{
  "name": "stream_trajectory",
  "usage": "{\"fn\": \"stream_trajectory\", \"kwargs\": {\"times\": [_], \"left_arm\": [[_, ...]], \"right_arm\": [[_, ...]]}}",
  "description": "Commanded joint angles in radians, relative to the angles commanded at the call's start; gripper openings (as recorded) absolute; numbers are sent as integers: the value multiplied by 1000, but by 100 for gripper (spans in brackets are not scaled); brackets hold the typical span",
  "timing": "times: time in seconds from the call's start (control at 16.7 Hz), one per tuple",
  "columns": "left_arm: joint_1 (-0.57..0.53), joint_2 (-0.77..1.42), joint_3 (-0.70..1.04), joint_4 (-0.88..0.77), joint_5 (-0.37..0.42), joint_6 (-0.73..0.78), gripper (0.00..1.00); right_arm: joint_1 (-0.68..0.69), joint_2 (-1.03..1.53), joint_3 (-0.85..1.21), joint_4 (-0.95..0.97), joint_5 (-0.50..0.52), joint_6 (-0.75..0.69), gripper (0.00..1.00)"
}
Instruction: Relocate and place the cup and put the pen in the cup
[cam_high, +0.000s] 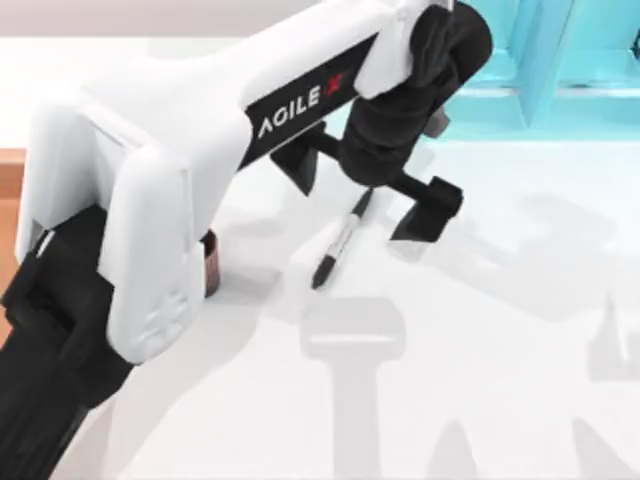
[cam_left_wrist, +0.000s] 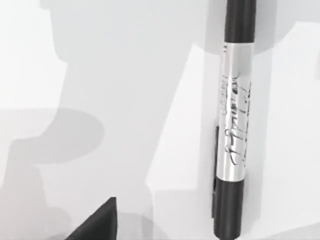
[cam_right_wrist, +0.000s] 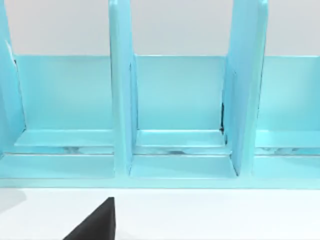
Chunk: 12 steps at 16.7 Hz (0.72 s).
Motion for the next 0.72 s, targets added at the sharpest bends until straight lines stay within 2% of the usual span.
{"fn": "stream_trajectory", "kwargs": {"times": [0.48,0.72], "left_arm": [[35,52,-213,279,1,38,100],[42,61,-254,328,1,45,100]], "right_arm": [[0,0,0,0,0,0,100],[0,0,0,0,0,0,100]]}}
